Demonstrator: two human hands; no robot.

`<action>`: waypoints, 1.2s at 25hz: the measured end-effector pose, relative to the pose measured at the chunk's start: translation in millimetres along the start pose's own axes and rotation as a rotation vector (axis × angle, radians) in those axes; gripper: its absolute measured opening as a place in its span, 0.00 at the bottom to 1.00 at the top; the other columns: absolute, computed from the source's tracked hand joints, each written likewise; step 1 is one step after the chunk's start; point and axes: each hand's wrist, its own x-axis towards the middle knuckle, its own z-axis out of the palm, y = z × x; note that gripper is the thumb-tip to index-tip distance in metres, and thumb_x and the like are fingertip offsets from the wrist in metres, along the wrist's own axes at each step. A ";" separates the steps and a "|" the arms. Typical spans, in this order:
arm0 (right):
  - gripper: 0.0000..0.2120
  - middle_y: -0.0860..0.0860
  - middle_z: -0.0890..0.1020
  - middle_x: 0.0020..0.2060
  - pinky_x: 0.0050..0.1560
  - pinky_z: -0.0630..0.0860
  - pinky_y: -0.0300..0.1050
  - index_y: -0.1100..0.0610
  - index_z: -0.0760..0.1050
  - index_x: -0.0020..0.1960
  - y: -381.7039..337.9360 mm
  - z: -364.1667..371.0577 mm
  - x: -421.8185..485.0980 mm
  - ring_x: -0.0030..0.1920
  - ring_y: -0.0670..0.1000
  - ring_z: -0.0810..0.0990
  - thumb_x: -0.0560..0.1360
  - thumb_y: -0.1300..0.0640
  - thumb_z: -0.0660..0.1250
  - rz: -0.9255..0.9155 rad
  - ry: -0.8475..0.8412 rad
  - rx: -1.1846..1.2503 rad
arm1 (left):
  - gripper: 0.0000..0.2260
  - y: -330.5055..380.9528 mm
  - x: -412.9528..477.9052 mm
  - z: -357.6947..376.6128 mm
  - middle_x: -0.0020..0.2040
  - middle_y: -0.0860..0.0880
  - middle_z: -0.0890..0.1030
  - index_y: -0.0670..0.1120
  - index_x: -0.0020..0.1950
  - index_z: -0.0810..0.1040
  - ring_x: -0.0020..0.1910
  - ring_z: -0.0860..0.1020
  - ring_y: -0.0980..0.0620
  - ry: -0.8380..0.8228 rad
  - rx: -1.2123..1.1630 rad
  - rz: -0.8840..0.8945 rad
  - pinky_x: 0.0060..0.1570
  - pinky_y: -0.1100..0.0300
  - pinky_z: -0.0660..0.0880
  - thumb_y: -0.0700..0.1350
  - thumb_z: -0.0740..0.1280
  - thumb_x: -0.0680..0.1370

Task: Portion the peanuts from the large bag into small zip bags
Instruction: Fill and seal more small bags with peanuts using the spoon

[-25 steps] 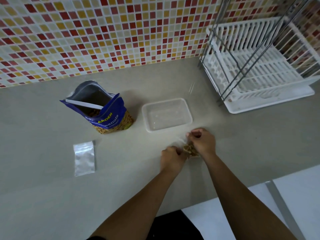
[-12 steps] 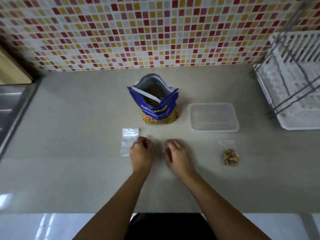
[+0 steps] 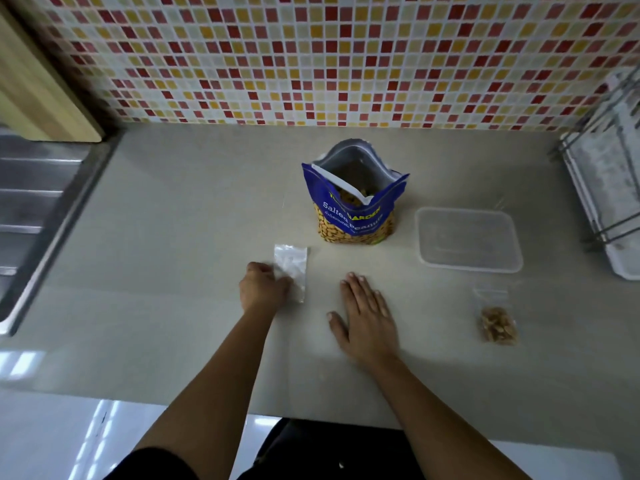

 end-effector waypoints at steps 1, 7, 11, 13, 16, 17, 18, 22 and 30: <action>0.30 0.53 0.71 0.69 0.69 0.57 0.47 0.57 0.69 0.69 0.2 -0.4 -0.1 0.70 0.52 0.68 0.73 0.42 0.54 0.001 -0.009 0.006 | 0.16 0.1 0.5 -1.3 0.53 0.46 0.80 0.45 0.57 0.75 0.53 0.78 0.45 -0.005 0.007 -0.015 0.45 0.60 0.71 0.45 0.71 0.71; 0.29 0.52 0.73 0.68 0.68 0.56 0.46 0.57 0.70 0.67 0.7 -0.6 1.3 0.69 0.52 0.69 0.73 0.42 0.55 -0.006 0.016 0.060 | 0.09 4.0 -2.7 -14.7 0.49 0.47 0.80 0.45 0.52 0.78 0.44 0.74 0.48 0.010 0.066 -0.011 0.41 0.60 0.68 0.44 0.64 0.74; 0.22 0.53 0.79 0.58 0.60 0.70 0.44 0.58 0.73 0.63 -7.6 -19.8 19.7 0.58 0.54 0.78 0.74 0.46 0.62 0.143 0.080 0.505 | 0.03 15.1 -19.6 -30.9 0.39 0.48 0.79 0.44 0.41 0.78 0.39 0.76 0.49 -0.155 -0.316 0.037 0.33 0.62 0.69 0.39 0.66 0.73; 0.19 0.50 0.80 0.50 0.52 0.74 0.37 0.54 0.70 0.62 -20.7 -43.2 30.8 0.50 0.48 0.79 0.75 0.50 0.67 0.309 -0.023 0.946 | 0.04 20.7 -32.0 -39.2 0.38 0.47 0.81 0.45 0.39 0.76 0.35 0.76 0.52 -0.283 -0.479 0.008 0.29 0.63 0.64 0.38 0.67 0.73; 0.21 0.46 0.80 0.42 0.42 0.72 0.29 0.50 0.68 0.61 -37.4 -60.9 42.4 0.42 0.43 0.79 0.72 0.51 0.71 0.414 -0.121 1.246 | 0.04 24.5 -45.3 -43.2 0.42 0.47 0.84 0.46 0.39 0.75 0.37 0.78 0.54 -0.382 -0.551 0.019 0.30 0.61 0.61 0.40 0.68 0.74; 0.21 0.46 0.81 0.41 0.41 0.73 0.29 0.50 0.68 0.61 -40.9 -62.1 44.9 0.40 0.42 0.79 0.71 0.53 0.72 0.426 -0.098 1.276 | 0.05 26.0 -48.5 -42.9 0.41 0.47 0.84 0.46 0.39 0.75 0.37 0.77 0.55 -0.405 -0.556 0.028 0.31 0.61 0.61 0.40 0.68 0.74; 0.21 0.47 0.81 0.38 0.41 0.73 0.31 0.51 0.69 0.60 -44.0 -64.6 46.8 0.39 0.43 0.79 0.70 0.56 0.73 0.435 -0.057 1.293 | 0.06 28.1 -52.0 -42.1 0.39 0.48 0.82 0.46 0.38 0.74 0.37 0.76 0.55 -0.427 -0.554 0.037 0.31 0.61 0.62 0.40 0.68 0.73; 0.19 0.47 0.79 0.32 0.40 0.74 0.39 0.46 0.70 0.51 -43.2 -73.4 50.3 0.35 0.48 0.78 0.69 0.62 0.74 0.399 -0.002 1.249 | 0.07 37.7 -56.3 -41.7 0.37 0.47 0.76 0.45 0.38 0.72 0.37 0.74 0.53 -0.429 -0.699 0.076 0.35 0.62 0.69 0.36 0.67 0.74; 0.17 0.49 0.80 0.36 0.39 0.73 0.38 0.55 0.72 0.58 -17.6 -97.3 53.4 0.35 0.44 0.77 0.71 0.64 0.71 0.431 0.074 1.373 | 0.12 46.2 -44.5 -63.7 0.44 0.43 0.82 0.39 0.57 0.75 0.39 0.81 0.51 -0.575 -0.782 0.029 0.41 0.61 0.81 0.31 0.65 0.75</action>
